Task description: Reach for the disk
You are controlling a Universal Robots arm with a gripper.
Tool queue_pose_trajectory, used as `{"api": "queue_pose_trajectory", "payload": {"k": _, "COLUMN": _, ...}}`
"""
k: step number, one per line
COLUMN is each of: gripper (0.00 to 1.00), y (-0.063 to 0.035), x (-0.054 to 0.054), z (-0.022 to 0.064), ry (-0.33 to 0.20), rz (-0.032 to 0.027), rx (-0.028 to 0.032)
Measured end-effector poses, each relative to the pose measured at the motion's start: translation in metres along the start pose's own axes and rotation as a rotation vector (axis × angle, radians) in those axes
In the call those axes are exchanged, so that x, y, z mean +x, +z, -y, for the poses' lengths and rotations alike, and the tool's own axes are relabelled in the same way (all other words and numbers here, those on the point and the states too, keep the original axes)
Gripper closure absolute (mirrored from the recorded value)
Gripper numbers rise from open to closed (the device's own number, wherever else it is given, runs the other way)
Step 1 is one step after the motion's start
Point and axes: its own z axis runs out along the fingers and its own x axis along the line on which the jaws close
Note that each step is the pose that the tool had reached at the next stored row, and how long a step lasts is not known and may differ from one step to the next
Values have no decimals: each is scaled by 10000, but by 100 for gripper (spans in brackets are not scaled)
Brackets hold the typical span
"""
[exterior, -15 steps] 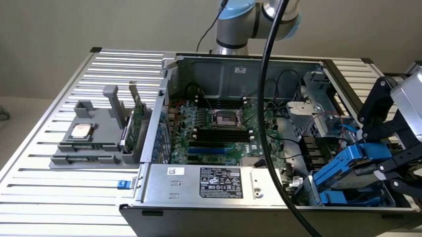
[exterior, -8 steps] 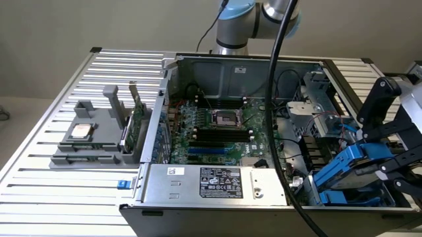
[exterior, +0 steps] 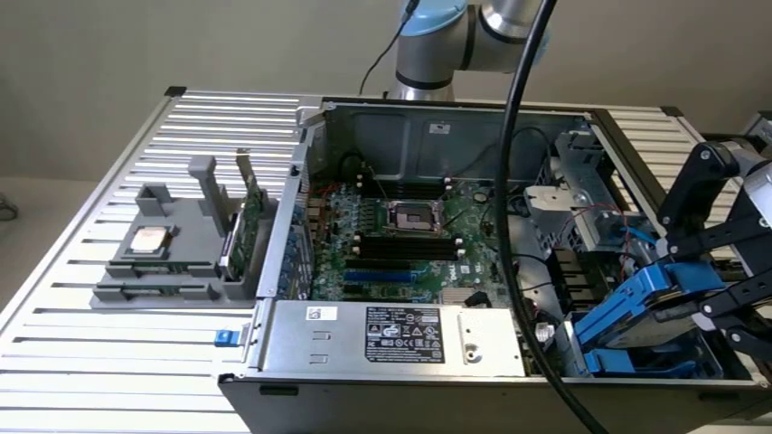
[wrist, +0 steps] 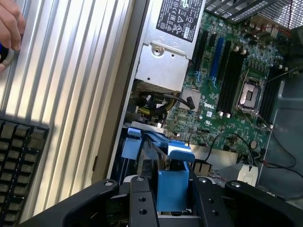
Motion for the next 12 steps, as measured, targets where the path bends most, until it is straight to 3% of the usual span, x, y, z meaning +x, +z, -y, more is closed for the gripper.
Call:
{"api": "queue_pose_trajectory", "payload": {"k": 7, "gripper": 66, "y": 11, "x": -1, "z": 4, "ry": 220, "rz": 43, "rx": 78}}
{"api": "queue_pose_trajectory", "payload": {"k": 12, "gripper": 66, "y": 30, "x": -46, "z": 16, "ry": 248, "rz": 52, "rx": 89}}
